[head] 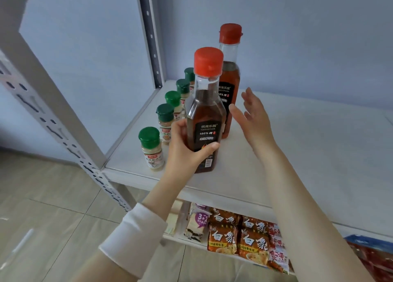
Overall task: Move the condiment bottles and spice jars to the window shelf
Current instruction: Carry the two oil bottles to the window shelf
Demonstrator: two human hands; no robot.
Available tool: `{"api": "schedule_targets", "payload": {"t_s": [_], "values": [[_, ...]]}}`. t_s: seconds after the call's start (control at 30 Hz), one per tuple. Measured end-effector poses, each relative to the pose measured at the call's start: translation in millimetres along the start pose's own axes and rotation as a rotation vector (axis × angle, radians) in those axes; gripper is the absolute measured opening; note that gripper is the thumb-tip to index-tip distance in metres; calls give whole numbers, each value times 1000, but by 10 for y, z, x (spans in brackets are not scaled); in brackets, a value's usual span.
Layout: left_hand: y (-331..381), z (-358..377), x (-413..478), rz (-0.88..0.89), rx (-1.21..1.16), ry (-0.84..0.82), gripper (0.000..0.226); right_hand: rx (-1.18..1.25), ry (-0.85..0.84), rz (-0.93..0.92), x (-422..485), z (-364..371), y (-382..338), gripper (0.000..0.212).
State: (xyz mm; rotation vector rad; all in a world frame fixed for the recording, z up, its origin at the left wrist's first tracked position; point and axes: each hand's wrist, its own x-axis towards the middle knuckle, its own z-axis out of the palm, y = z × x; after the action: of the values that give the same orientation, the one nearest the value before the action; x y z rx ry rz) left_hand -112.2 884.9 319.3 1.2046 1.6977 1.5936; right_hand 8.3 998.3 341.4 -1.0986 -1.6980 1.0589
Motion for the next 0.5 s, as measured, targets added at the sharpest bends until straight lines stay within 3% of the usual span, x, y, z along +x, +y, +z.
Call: {"api": "schedule_targets", "payload": {"t_s": [0.23, 0.33, 0.5], "values": [[93, 20, -92, 27, -35, 132, 54, 174, -177, 26, 295, 55, 47, 68], [156, 16, -142, 26, -55, 169, 53, 210, -167, 24, 314, 130, 23, 50], [302, -39, -221, 53, -43, 168, 53, 192, -53, -22, 323, 184, 20, 42]]}}
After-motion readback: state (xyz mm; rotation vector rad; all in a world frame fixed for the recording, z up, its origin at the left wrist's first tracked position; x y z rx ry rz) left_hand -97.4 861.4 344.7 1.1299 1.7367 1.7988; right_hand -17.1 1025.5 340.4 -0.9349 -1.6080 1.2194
